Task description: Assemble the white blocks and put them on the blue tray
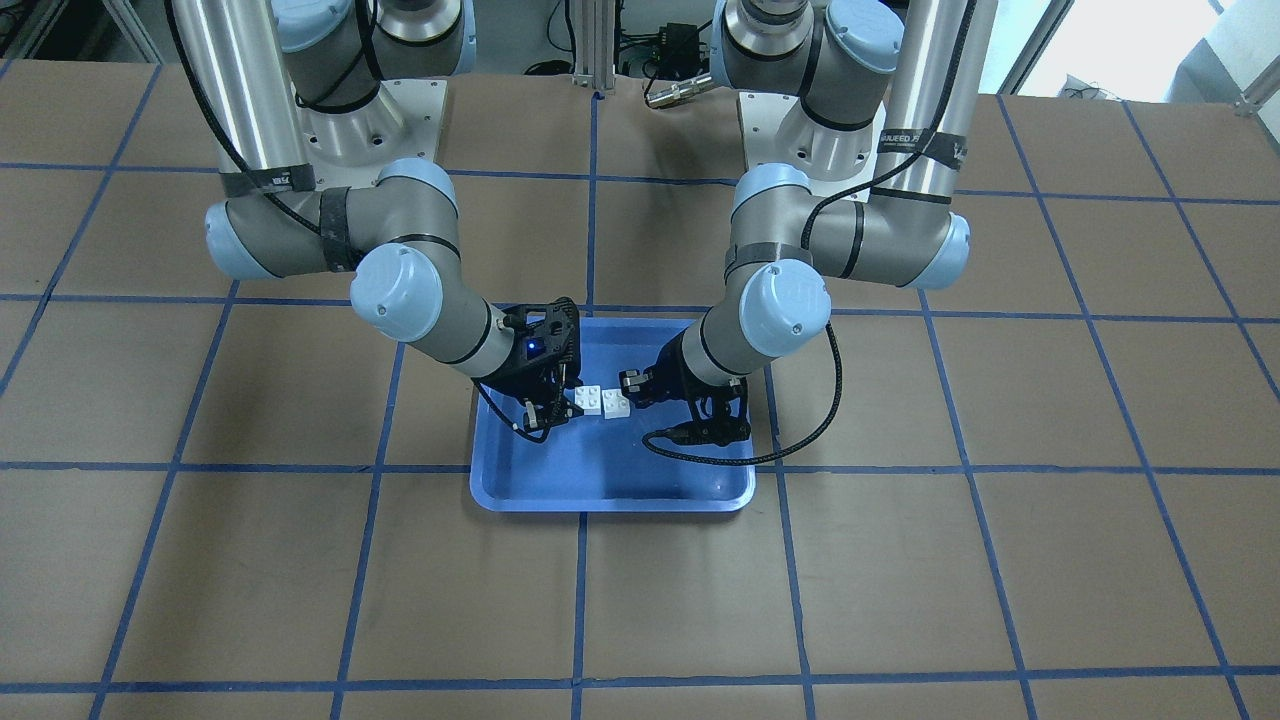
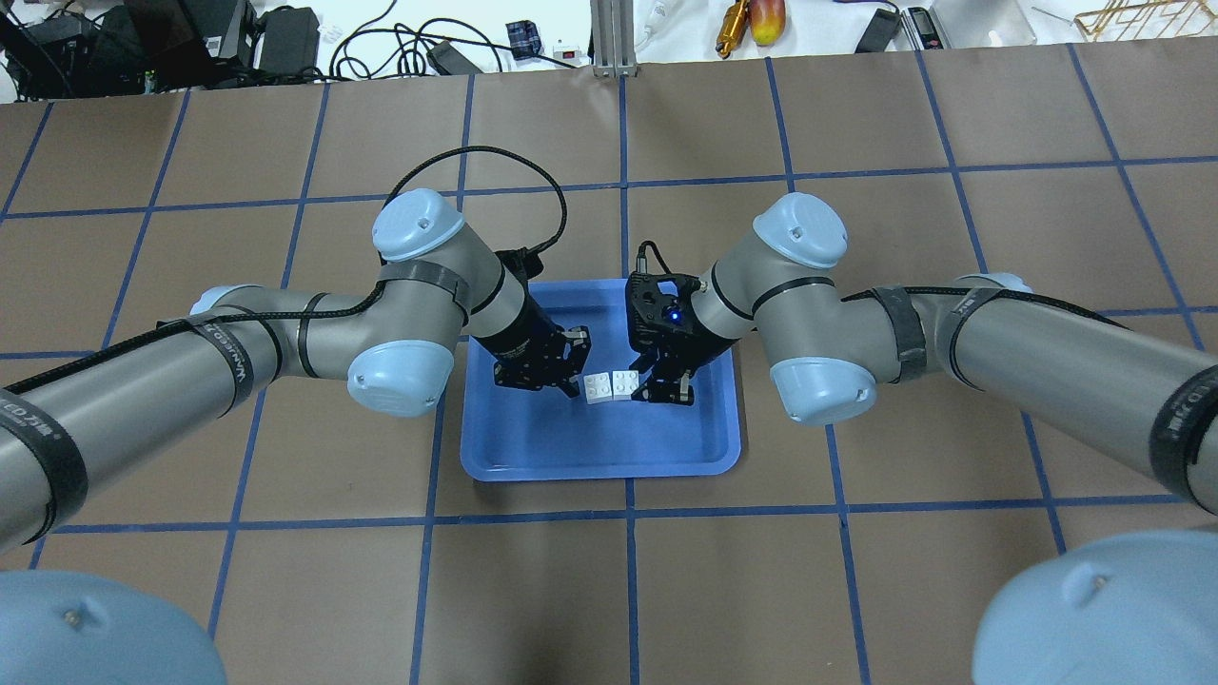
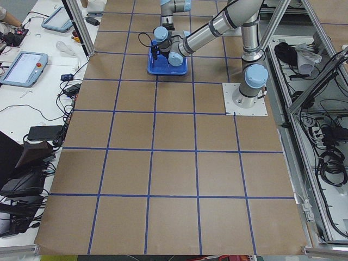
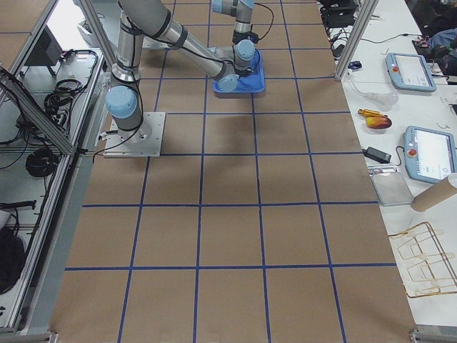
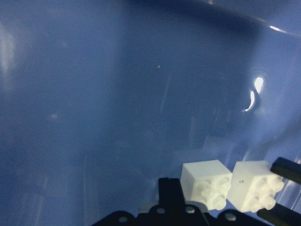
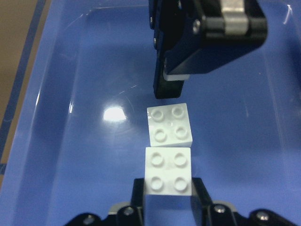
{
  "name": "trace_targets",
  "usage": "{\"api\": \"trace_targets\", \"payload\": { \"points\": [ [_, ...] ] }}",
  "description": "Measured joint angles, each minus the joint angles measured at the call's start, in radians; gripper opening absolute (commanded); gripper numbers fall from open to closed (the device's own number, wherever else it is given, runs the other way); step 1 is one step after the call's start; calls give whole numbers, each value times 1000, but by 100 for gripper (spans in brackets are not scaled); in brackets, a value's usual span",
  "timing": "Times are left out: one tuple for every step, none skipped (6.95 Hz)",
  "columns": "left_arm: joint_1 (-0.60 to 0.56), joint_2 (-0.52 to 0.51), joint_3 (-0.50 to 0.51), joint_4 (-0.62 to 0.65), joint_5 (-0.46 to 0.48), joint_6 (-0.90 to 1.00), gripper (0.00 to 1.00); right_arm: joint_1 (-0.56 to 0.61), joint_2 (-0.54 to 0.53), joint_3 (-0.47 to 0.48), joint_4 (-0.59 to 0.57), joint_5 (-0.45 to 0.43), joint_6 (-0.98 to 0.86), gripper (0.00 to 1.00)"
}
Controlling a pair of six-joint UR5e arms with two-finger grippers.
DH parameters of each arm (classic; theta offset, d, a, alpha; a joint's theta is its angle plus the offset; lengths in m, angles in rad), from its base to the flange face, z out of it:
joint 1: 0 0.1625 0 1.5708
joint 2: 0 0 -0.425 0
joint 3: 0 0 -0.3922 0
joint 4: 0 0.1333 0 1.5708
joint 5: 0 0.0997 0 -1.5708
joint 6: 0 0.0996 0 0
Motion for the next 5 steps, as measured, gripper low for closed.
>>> {"api": "trace_targets", "payload": {
  "points": [
    [0, 0, -1, 0, 0, 0, 0, 0, 0, 1, 0, 0, 1, 0],
    [-1, 0, -1, 0, 1, 0, 0, 1, 0, 2, 0, 0, 2, 1],
    [-1, 0, -1, 0, 1, 0, 0, 1, 1, 2, 0, 1, 2, 2],
    [-1, 0, -1, 0, 2, 1, 0, 2, 2, 2, 0, 0, 2, 5],
    [-1, 0, -1, 0, 2, 1, 0, 3, 8, 2, 0, 0, 5, 6]
  ]
}}
